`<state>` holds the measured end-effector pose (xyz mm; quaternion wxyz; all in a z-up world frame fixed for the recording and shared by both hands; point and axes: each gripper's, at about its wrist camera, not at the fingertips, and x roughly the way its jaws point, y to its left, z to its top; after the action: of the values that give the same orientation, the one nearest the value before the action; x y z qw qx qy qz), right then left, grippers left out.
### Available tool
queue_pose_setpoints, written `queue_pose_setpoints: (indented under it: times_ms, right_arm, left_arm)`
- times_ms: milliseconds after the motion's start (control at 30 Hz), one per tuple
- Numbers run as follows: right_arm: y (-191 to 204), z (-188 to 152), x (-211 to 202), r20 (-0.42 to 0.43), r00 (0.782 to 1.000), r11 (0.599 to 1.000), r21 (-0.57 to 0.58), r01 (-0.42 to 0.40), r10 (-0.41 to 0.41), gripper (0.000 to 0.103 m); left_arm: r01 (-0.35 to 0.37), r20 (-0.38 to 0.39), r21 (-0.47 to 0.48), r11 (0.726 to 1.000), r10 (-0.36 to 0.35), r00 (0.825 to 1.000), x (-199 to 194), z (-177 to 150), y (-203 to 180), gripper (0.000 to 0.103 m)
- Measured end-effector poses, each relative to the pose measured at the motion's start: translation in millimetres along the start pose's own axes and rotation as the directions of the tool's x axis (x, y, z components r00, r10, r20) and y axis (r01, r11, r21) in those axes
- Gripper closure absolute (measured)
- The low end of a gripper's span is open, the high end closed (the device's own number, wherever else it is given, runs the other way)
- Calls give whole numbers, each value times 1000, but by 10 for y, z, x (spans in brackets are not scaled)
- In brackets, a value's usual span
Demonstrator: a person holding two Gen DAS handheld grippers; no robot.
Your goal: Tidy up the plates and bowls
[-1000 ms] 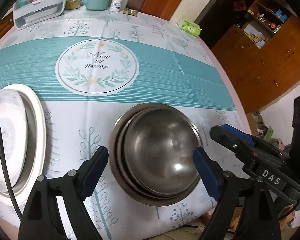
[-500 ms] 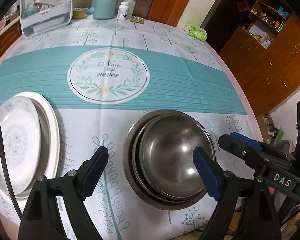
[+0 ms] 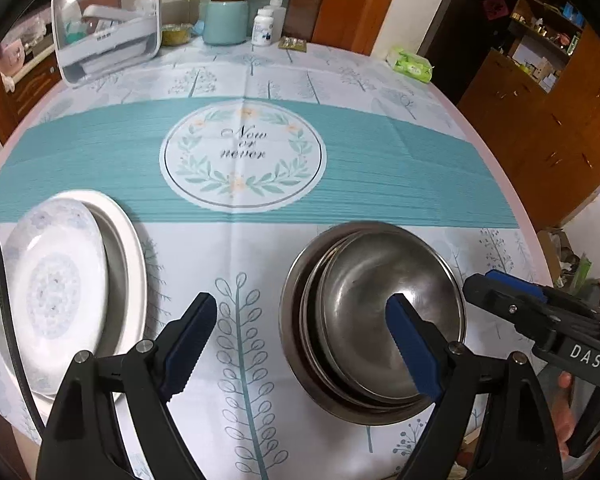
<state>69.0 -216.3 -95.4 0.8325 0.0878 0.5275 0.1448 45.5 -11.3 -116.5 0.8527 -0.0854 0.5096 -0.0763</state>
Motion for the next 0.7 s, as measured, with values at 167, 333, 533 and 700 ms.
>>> queue_pose_setpoints:
  times_ms: [167, 333, 533, 700]
  right_arm:
    - [-23, -24, 113, -36, 999, 1000, 6, 13, -12, 54]
    - [-85, -43, 200, -67, 998, 1000, 29, 7, -5, 54]
    - [-184, -45, 275, -90, 995, 997, 70, -29, 35, 54]
    - [-218, -61, 340, -117, 990, 993, 98, -62, 73, 54]
  left_arm:
    - [26, -48, -37, 999, -28, 998, 113, -21, 54, 18]
    - [64, -93, -87, 994, -72, 993, 231, -44, 105, 18]
    - [86, -121, -116, 990, -100, 988, 354, -66, 132, 19]
    - [127, -176, -150, 980, -153, 972, 493, -97, 160, 45]
